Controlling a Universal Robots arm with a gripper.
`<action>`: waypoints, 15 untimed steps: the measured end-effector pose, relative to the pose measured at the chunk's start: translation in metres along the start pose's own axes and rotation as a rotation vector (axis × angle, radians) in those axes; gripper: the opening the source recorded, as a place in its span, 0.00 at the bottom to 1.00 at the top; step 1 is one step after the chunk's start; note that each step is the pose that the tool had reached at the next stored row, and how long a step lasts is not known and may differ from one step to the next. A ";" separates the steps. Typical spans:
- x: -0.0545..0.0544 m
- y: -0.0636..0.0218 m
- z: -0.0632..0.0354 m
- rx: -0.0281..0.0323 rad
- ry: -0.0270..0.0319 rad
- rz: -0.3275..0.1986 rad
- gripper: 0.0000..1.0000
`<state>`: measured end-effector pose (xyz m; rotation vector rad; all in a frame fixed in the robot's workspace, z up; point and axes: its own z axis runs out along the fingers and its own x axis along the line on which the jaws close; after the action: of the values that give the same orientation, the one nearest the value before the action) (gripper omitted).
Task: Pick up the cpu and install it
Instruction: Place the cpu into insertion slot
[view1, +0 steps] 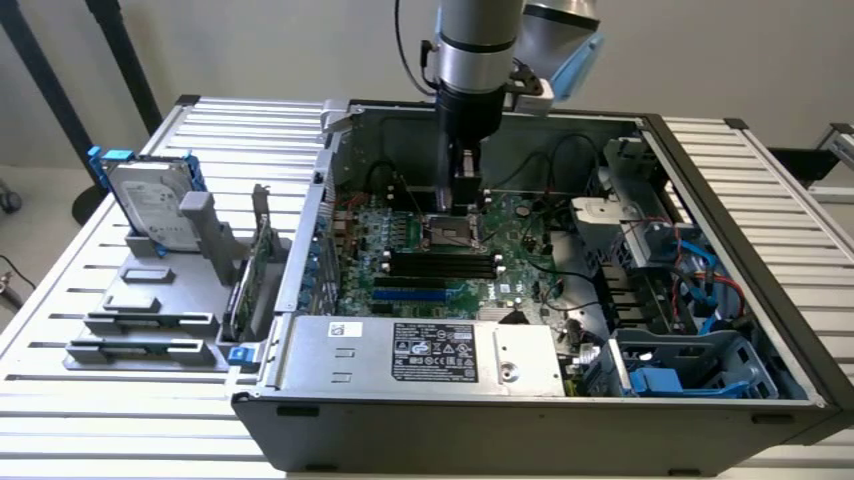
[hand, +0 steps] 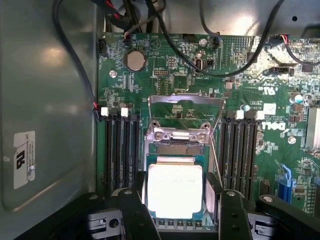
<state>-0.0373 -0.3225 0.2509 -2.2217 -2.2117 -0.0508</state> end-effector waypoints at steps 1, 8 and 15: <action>-0.001 -0.0001 0.0006 -0.0001 -0.0003 0.007 0.55; -0.015 -0.0006 0.0094 -0.0003 -0.0001 0.017 0.55; -0.015 -0.0030 0.0132 -0.0002 0.0030 0.014 0.55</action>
<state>-0.0401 -0.3369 0.2373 -2.2360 -2.1940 -0.0543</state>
